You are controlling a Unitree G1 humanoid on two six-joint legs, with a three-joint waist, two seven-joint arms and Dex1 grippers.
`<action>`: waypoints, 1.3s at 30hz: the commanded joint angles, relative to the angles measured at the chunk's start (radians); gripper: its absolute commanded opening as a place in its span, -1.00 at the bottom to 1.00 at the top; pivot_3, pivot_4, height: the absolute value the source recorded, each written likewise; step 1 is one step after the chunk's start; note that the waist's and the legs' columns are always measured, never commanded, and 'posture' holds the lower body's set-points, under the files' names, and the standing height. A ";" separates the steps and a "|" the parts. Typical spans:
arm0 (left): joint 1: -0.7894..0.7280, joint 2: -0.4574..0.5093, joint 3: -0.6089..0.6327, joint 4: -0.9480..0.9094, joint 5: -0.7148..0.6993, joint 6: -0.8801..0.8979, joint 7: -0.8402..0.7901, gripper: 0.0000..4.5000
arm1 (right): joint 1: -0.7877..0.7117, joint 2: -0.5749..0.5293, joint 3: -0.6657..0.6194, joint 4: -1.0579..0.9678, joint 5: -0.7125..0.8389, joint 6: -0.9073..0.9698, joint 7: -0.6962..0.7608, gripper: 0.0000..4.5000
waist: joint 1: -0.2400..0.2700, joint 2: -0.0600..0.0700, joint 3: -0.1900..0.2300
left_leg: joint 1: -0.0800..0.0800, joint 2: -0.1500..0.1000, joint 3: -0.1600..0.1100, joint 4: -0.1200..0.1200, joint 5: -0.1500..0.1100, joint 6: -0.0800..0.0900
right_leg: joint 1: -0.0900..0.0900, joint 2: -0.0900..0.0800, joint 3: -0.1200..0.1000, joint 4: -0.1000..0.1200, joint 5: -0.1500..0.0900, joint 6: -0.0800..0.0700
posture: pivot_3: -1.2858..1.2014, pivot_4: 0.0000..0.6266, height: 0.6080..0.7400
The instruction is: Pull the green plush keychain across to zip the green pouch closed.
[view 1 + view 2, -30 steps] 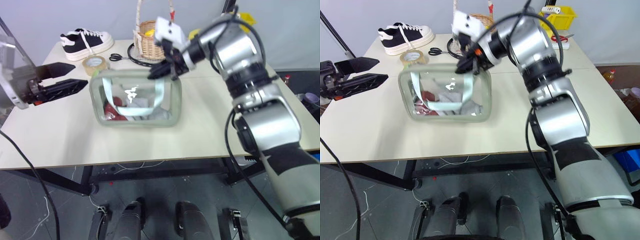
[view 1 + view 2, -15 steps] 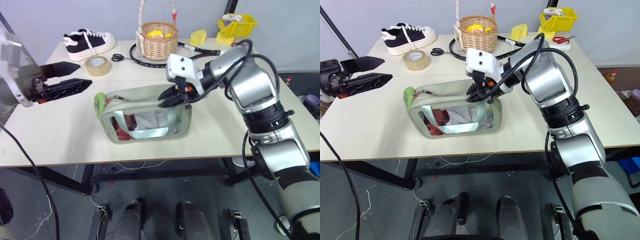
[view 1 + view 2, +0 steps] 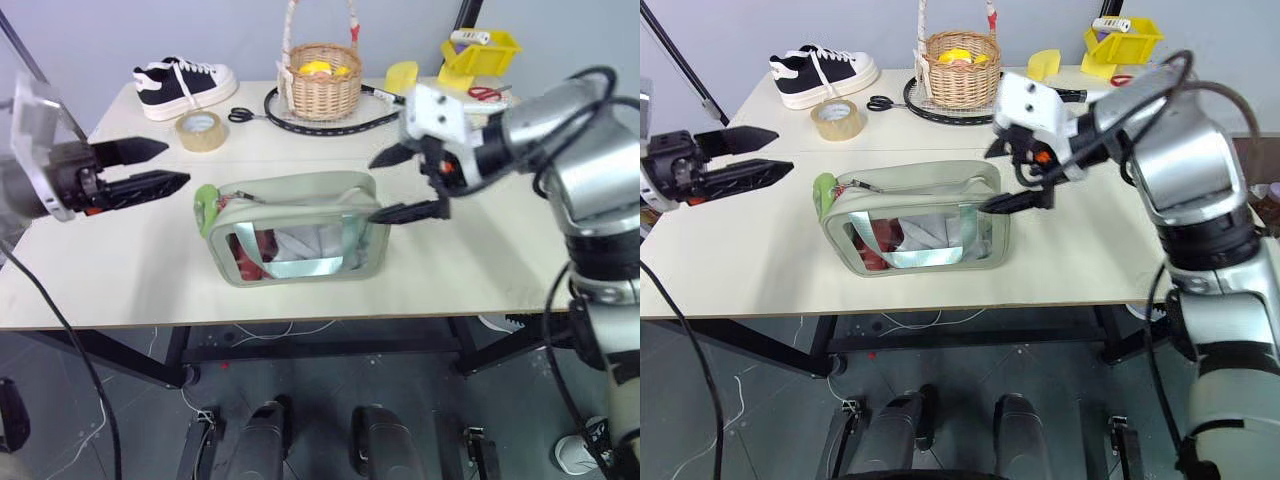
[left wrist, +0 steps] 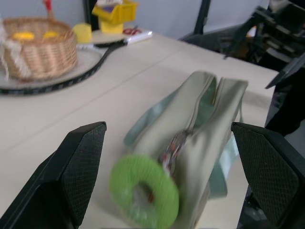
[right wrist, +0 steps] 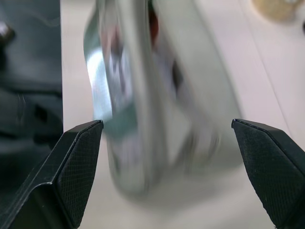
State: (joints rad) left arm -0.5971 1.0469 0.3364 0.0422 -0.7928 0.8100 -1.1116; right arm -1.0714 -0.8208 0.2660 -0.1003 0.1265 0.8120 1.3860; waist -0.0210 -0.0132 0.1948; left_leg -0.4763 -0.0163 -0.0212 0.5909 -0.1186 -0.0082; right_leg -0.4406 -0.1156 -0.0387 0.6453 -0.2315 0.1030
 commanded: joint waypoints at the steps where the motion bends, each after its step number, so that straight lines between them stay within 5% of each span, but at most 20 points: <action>1: 0.014 0.022 0.032 0.001 0.020 -0.035 -0.017 1.00 | 0.034 0.008 0.016 -0.016 -0.019 -0.059 -0.051 0.59 | 0.000 0.000 0.000 | 0.000 0.001 0.000 0.000 0.000 0.000 | 0.000 0.000 0.000 0.000 0.000 0.000 | 0.03 -0.52 0.75; 8: 0.102 0.042 -0.002 0.048 0.096 -0.091 -0.072 1.00 | 0.043 0.024 0.018 -0.024 0.012 -0.029 -0.095 -0.99 | 0.003 0.001 0.000 | -0.001 0.005 0.001 0.000 0.000 0.000 | -0.002 0.000 0.001 0.000 0.000 -0.001 | 0.03 -0.52 0.75; 23: -0.071 -0.197 -0.115 0.308 0.161 -0.050 0.020 1.00 | 0.047 -0.005 0.018 -0.074 0.062 0.021 -0.105 -0.99 | 0.008 0.000 0.000 | -0.002 0.005 0.003 0.002 0.001 0.003 | 0.000 0.001 0.000 -0.001 0.002 0.002 | 0.03 -0.52 0.75; 26: -0.074 -0.231 -0.133 0.323 0.174 -0.057 0.024 0.63 | 0.044 -0.006 0.016 -0.078 0.069 0.024 -0.105 -1.00 | 0.008 0.000 0.000 | -0.002 0.005 0.003 0.002 0.001 0.003 | 0.000 0.001 0.000 -0.001 0.002 0.002 | 0.03 -0.52 0.75; 33: -0.065 -0.241 -0.116 0.321 0.168 -0.049 0.018 -0.97 | 0.034 -0.008 0.017 -0.080 0.073 0.037 -0.108 -1.00 | 0.008 0.000 0.000 | -0.002 0.005 0.002 0.002 0.001 0.002 | 0.000 0.001 0.000 -0.001 0.001 0.000 | 0.03 -0.52 0.75; 39: -0.108 -0.192 -0.038 0.255 0.105 -0.005 0.018 -0.97 | 0.029 -0.002 0.018 -0.080 0.080 0.048 -0.109 -1.00 | 0.007 0.000 0.000 | -0.002 0.005 0.002 0.002 0.001 0.002 | -0.001 0.001 0.000 -0.001 0.000 -0.001 | 0.03 -0.52 0.75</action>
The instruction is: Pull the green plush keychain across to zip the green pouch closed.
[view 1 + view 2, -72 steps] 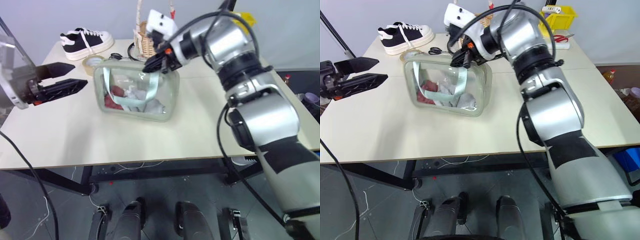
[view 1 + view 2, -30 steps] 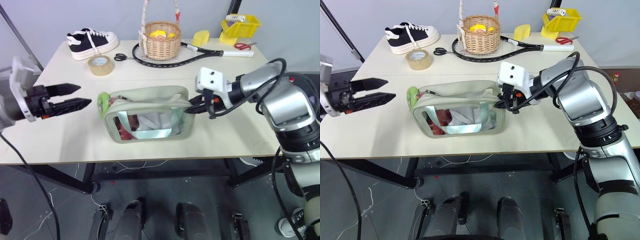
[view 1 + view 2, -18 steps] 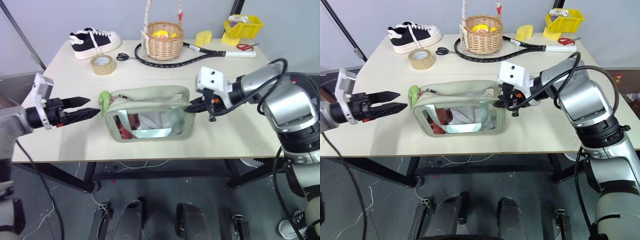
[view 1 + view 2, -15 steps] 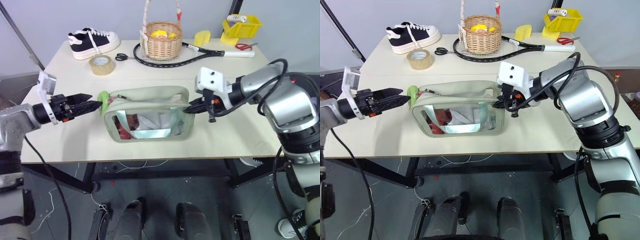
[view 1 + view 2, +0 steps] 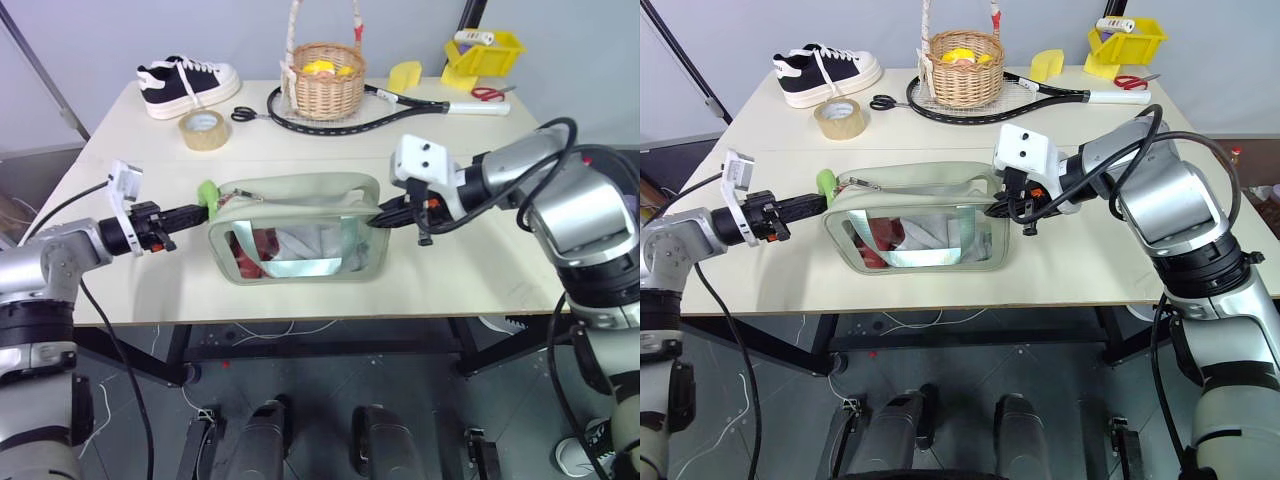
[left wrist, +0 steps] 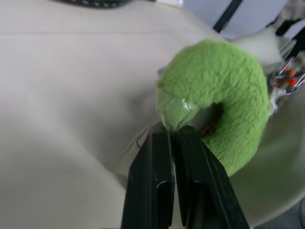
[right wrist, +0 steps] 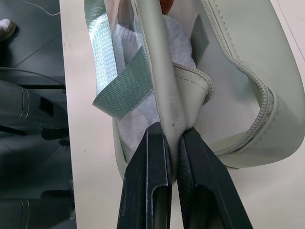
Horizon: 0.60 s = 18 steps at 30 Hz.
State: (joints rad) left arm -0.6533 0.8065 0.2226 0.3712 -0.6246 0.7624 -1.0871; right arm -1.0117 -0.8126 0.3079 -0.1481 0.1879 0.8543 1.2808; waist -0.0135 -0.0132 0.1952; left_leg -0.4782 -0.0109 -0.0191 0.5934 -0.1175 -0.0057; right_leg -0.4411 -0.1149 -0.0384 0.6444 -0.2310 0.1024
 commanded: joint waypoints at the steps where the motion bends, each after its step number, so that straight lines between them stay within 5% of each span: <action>1: -0.065 0.055 0.087 -0.095 -0.083 0.064 -0.010 -0.97 | -0.032 -0.009 -0.023 -0.033 0.020 0.008 -0.005 -1.00 | -0.001 0.000 0.000 | 0.000 0.000 0.000 0.000 0.000 0.000 | 0.000 0.000 0.000 0.000 0.000 0.000 | 0.03 -0.52 0.75; 6: -0.181 0.019 0.077 -0.191 -0.138 0.135 0.044 -0.97 | -0.033 0.002 -0.016 -0.025 0.024 0.007 -0.013 -1.00 | 0.004 0.000 0.000 | 0.000 0.000 -0.001 0.000 -0.001 -0.002 | 0.001 0.000 -0.001 -0.001 0.000 0.000 | 0.03 -0.52 0.75; 10: -0.242 -0.066 -0.075 -0.281 -0.097 0.148 0.053 -0.97 | -0.041 0.018 -0.011 -0.016 0.024 0.004 -0.027 -1.00 | 0.004 0.000 0.000 | 0.000 -0.001 -0.001 0.001 0.000 0.000 | 0.003 0.000 -0.001 -0.001 0.001 0.001 | 0.03 -0.52 0.75; 13: -0.258 -0.087 -0.152 -0.257 -0.045 0.122 0.031 -0.55 | -0.044 0.024 -0.009 -0.013 0.023 0.005 -0.034 -1.00 | -0.001 -0.001 0.000 | 0.001 -0.005 0.000 0.001 0.000 0.000 | 0.003 0.000 0.000 0.000 0.002 0.003 | 0.03 -0.52 0.75; 18: -0.262 -0.051 -0.186 -0.239 -0.007 0.096 -0.025 0.60 | -0.046 0.026 -0.013 -0.022 0.028 0.019 -0.045 -1.00 | -0.006 -0.001 0.000 | 0.001 -0.004 0.000 0.001 0.000 0.001 | 0.001 0.002 0.000 0.002 0.002 0.004 | 0.03 -0.52 0.75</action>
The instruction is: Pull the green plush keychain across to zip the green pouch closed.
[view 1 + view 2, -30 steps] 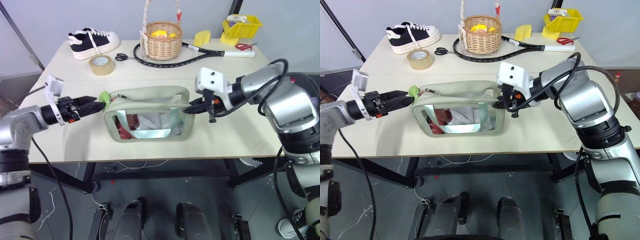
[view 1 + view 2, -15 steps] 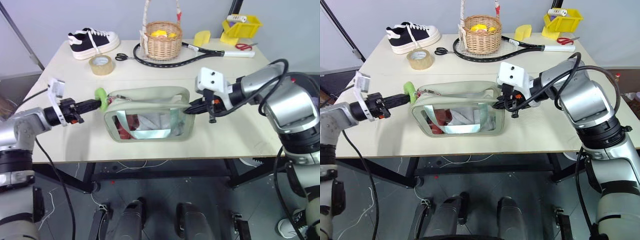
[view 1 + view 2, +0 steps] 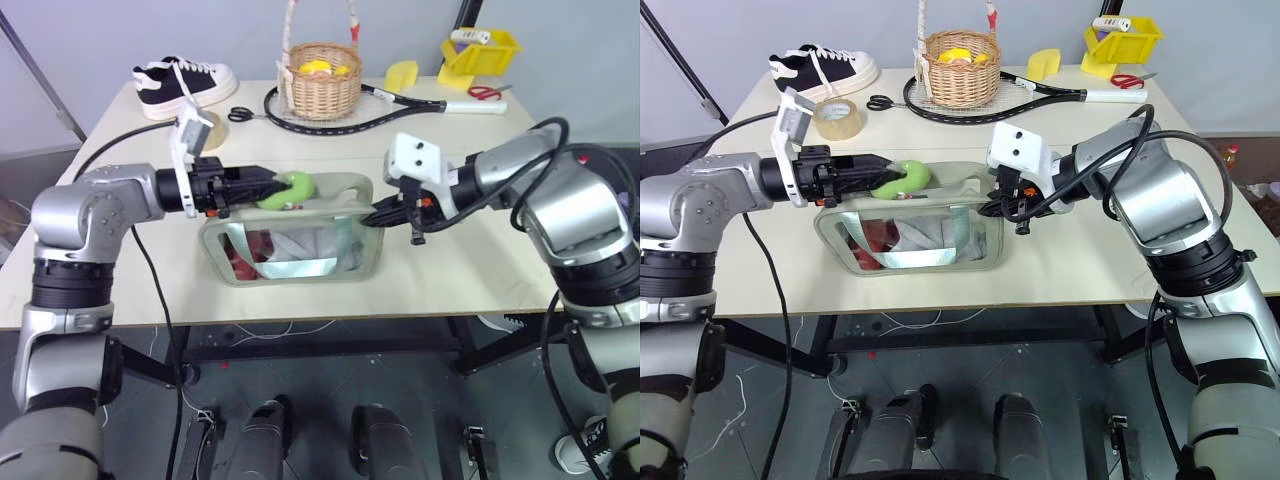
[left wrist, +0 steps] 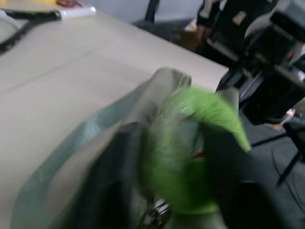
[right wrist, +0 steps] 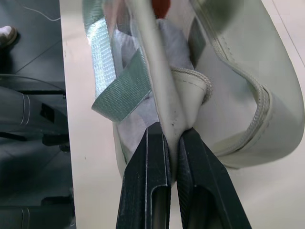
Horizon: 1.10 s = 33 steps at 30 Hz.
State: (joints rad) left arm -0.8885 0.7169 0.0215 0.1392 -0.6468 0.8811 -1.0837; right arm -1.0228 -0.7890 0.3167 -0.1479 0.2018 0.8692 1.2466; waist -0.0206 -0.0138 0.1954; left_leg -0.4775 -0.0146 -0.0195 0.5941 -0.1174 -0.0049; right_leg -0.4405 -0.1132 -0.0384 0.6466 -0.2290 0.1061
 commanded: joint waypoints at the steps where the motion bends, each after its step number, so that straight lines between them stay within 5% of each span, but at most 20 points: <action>1: -0.028 0.057 0.024 0.002 0.026 -0.034 -0.034 0.84 | -0.035 0.004 -0.022 -0.022 0.015 0.007 -0.014 -1.00 | 0.001 0.000 0.000 | 0.000 0.000 0.000 0.000 0.000 0.000 | 0.000 0.000 0.000 0.000 0.000 0.000 | 0.03 -0.52 0.75; 2: -0.029 0.077 0.035 0.012 0.037 -0.048 -0.035 0.99 | -0.035 0.004 -0.022 -0.022 0.016 0.008 -0.015 -1.00 | 0.002 0.000 0.000 | 0.000 0.000 0.000 0.000 0.000 0.000 | 0.000 0.000 0.000 0.000 0.000 0.000 | 0.03 -0.52 0.75; 10: 0.062 0.271 0.126 0.071 0.050 -0.091 -0.133 0.99 | -0.021 -0.004 -0.018 -0.027 0.017 0.016 -0.020 -1.00 | 0.002 0.000 0.000 | 0.000 0.003 0.000 0.000 0.000 0.000 | -0.001 0.000 0.000 -0.001 -0.002 -0.003 | 0.03 -0.52 0.75; 17: 0.278 0.297 0.221 -0.111 -0.067 -0.057 -0.218 0.99 | -0.022 -0.014 -0.015 -0.029 0.025 0.024 -0.015 -1.00 | 0.007 0.000 0.000 | -0.001 0.005 0.000 0.000 -0.002 -0.003 | 0.000 -0.001 0.000 -0.005 -0.002 -0.005 | 0.03 -0.52 0.75; 21: 0.376 0.271 0.172 -0.176 -0.002 -0.136 -0.184 0.99 | -0.027 -0.017 -0.013 -0.027 0.028 0.026 -0.008 -1.00 | 0.006 0.000 0.000 | -0.002 0.005 0.000 -0.002 -0.002 -0.003 | 0.001 -0.001 0.000 -0.009 -0.001 -0.007 | 0.03 -0.52 0.75; 24: 0.376 0.226 0.146 -0.167 0.024 -0.159 -0.137 0.59 | -0.033 -0.018 -0.013 -0.025 0.030 0.028 -0.006 -1.00 | 0.010 0.000 0.000 | -0.001 0.006 0.000 -0.002 -0.002 -0.003 | 0.001 0.000 0.000 -0.010 -0.001 -0.007 | 0.03 -0.52 0.75; 31: 0.374 0.179 0.131 -0.163 0.061 -0.202 -0.099 -0.98 | -0.038 -0.014 -0.016 -0.029 0.033 0.034 -0.008 -1.00 | 0.008 0.000 0.000 | -0.002 0.006 0.001 -0.001 -0.001 -0.001 | 0.002 0.000 0.000 -0.011 0.000 -0.007 | 0.03 -0.52 0.75; 33: 0.375 0.176 0.132 -0.164 0.061 -0.204 -0.093 -0.98 | -0.037 -0.012 -0.018 -0.033 0.036 0.031 -0.007 -1.00 | 0.008 0.000 0.000 | -0.002 0.006 0.001 -0.001 -0.001 -0.001 | 0.002 0.000 0.000 -0.011 0.000 -0.007 | 0.03 -0.52 0.75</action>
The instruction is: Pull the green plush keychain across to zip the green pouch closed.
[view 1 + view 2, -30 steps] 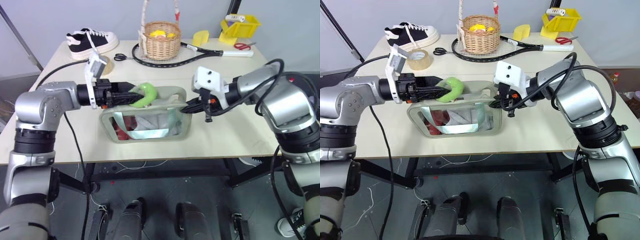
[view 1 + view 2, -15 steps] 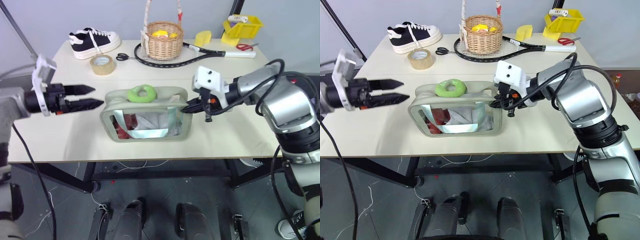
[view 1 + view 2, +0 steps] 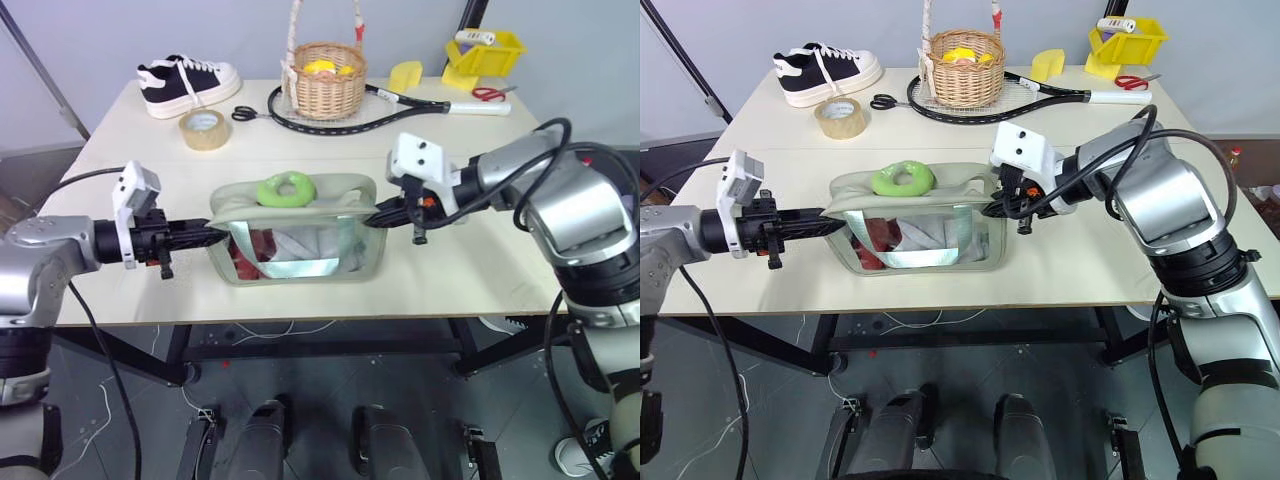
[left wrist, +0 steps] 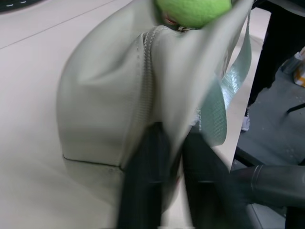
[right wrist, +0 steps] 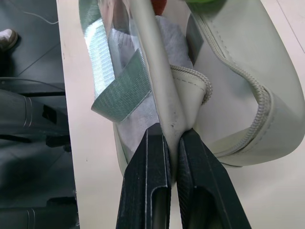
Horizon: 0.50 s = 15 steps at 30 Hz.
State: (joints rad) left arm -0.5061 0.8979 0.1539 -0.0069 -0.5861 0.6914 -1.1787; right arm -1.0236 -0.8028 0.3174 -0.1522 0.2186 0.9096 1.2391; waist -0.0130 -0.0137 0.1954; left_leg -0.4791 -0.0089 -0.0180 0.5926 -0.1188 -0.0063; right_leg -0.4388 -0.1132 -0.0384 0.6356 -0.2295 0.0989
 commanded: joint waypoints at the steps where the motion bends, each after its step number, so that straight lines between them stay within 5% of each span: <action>1: -0.007 -0.005 -0.001 -0.020 0.000 -0.015 0.004 -0.98 | -0.035 0.000 -0.021 -0.030 0.020 -0.012 0.002 -1.00 | 0.000 0.000 0.000 | 0.000 0.000 0.000 0.000 0.000 0.000 | 0.000 0.000 0.000 0.000 0.000 0.000 | 0.03 -0.52 0.75; 4: -0.018 -0.005 -0.006 -0.006 0.026 -0.025 0.032 -1.00 | -0.040 -0.009 -0.038 -0.037 0.042 0.003 0.017 -0.48 | 0.001 0.000 0.000 | 0.000 0.000 0.000 0.000 0.000 0.000 | 0.000 0.000 0.000 0.000 0.000 0.000 | 0.03 -0.52 0.75; 10: -0.015 -0.016 0.001 -0.037 0.002 -0.007 0.044 -1.00 | -0.132 -0.015 -0.159 0.011 0.157 0.009 0.062 0.90 | 0.000 0.001 0.000 | 0.000 0.000 0.000 0.000 0.000 0.000 | 0.001 0.000 0.000 0.000 0.000 0.000 | 0.03 -0.52 0.75; 15: -0.014 -0.024 0.000 -0.057 -0.004 0.005 0.058 -1.00 | -0.234 0.134 -0.105 0.122 0.132 -0.026 -0.029 0.97 | -0.004 0.000 -0.001 | 0.002 0.001 0.000 -0.001 -0.001 -0.001 | 0.001 0.001 0.000 -0.001 0.000 0.000 | 0.03 -0.52 0.75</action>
State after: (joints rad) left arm -0.5113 0.8748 0.1483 -0.0279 -0.5773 0.6939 -1.1261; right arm -1.2463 -0.6995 0.1870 -0.0566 0.3604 0.9038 1.2387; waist -0.0170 -0.0138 0.1947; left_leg -0.4773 -0.0073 -0.0183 0.5917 -0.1195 -0.0073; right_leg -0.4378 -0.1119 -0.0384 0.6349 -0.2289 0.0982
